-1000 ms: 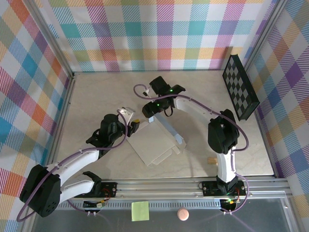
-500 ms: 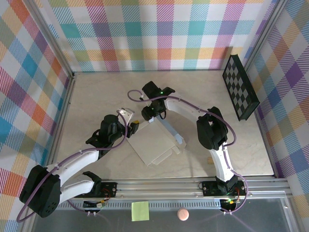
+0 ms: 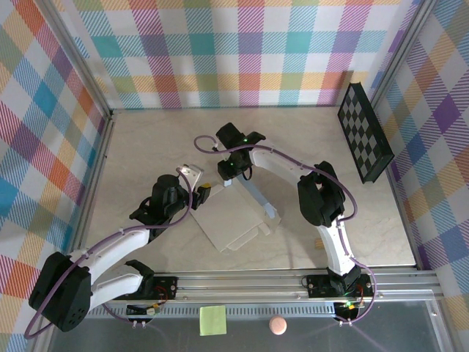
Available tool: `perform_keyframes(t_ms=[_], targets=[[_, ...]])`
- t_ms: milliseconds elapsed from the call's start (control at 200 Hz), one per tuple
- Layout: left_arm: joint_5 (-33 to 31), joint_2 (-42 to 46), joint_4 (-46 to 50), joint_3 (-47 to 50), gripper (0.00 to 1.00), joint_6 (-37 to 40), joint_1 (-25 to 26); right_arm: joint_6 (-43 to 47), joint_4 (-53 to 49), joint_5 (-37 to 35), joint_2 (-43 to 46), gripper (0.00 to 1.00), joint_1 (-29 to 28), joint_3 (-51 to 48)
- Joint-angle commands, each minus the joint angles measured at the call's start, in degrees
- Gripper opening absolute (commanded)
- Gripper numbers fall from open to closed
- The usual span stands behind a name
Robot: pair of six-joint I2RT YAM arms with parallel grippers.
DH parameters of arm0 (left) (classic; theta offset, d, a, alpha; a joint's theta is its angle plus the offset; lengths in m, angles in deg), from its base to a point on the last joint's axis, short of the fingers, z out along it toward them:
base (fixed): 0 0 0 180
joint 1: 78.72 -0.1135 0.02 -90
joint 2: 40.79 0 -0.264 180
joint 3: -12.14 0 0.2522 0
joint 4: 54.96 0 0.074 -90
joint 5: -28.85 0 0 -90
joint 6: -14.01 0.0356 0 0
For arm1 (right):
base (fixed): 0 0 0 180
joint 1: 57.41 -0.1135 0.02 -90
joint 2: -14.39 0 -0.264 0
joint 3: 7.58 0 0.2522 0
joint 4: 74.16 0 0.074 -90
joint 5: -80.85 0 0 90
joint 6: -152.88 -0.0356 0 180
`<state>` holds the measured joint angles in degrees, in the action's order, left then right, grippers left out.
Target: Fold the paper box
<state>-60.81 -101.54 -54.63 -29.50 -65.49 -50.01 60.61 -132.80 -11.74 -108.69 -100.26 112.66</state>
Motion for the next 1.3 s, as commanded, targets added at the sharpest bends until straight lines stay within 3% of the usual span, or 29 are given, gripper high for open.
perform_keyframes(t_ms=[0, 270, 390, 650, 790, 1050, 1295], targets=[[-0.7, 1.2, 0.9, 0.7, 0.57, -1.4, -0.5, 0.8, -0.7, 0.1, -0.1, 0.29, -0.2, 2.1], [-1.7, 1.4, 1.0, 0.6, 0.57, -4.3, -0.9, 7.2, -2.6, -0.7, 2.5, 0.16, -0.3, 1.8], [-4.4, 0.2, 5.8, -2.0, 0.57, -8.2, -2.4, 13.7, -3.0, 0.1, 3.9, 0.09, -0.5, 1.0], [-7.1, 0.8, 13.8, -5.5, 0.60, -20.2, -7.8, 32.3, -2.5, 3.8, 6.5, 0.09, -3.5, -1.8], [-4.9, 0.2, 19.7, -7.5, 0.61, -25.8, -11.6, 39.1, -6.1, 7.8, 4.9, 0.09, -4.0, 1.9], [-1.8, 0.5, 26.4, -9.4, 0.61, -31.8, -15.4, 39.4, -10.0, 10.0, -1.4, 0.09, -4.4, 11.4], [3.8, -1.0, 33.5, -13.2, 0.61, -32.6, -18.3, 39.5, -10.4, 9.5, -6.6, 0.10, -5.1, 14.7]])
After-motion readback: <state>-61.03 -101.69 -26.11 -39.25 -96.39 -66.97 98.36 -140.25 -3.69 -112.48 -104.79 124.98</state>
